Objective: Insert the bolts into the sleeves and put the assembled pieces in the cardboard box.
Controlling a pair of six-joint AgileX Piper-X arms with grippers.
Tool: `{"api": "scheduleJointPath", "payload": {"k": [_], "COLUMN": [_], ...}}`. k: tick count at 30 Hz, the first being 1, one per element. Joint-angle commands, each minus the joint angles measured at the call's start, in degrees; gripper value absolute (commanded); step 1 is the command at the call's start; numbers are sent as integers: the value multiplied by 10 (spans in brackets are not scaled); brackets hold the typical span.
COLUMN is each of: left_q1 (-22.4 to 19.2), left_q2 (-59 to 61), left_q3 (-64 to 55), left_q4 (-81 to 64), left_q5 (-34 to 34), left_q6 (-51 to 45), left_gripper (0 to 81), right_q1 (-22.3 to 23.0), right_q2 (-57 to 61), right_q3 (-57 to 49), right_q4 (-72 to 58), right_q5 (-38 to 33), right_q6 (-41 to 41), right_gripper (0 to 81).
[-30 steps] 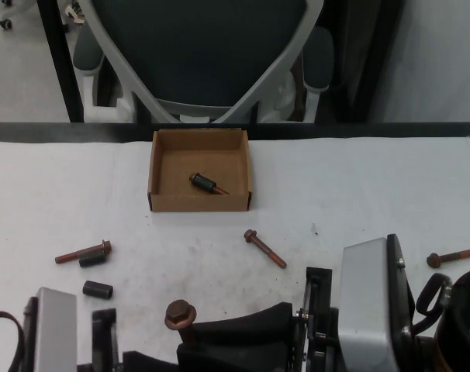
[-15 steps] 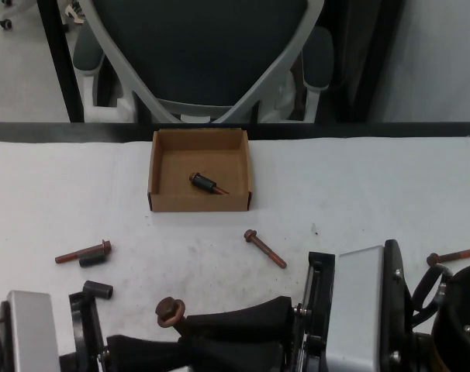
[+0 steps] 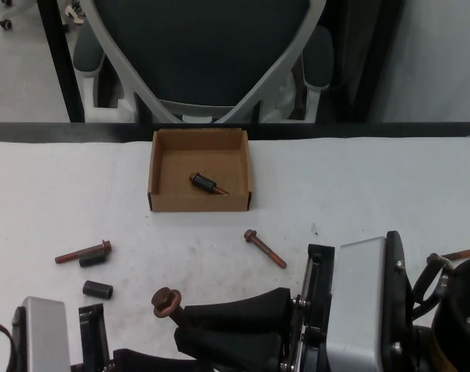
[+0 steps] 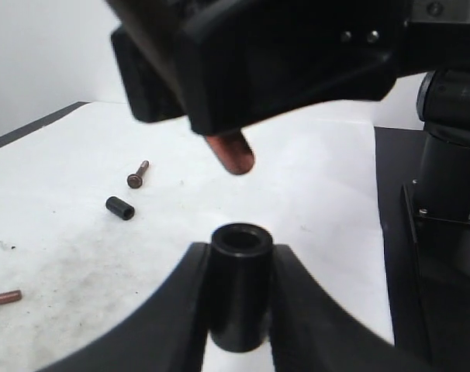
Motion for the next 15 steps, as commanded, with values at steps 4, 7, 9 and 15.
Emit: {"api": "scheduleJointPath", "payload": {"k": [4, 7, 9, 15], "left_q1": [-1, -3, -3, -3], "left_q2": [-1, -1, -1, -1], "left_q3": [-8, -8, -8, -8], "left_q4": [-21, -20, -20, -21], "left_q5": [-2, -2, 5, 16], "left_q6": [-15, -18, -18, -18], "left_gripper": [8, 8, 8, 8], "right_q1": [-1, -1, -1, -1], "right_q2": [0, 0, 0, 0], "right_q3": [-8, -8, -8, -8], "right_q4": [-11, -11, -11, -11], "right_q5": [-9, -9, -9, -9], "right_q6": [7, 18, 22, 22], "right_gripper": [2, 2, 2, 2]}}
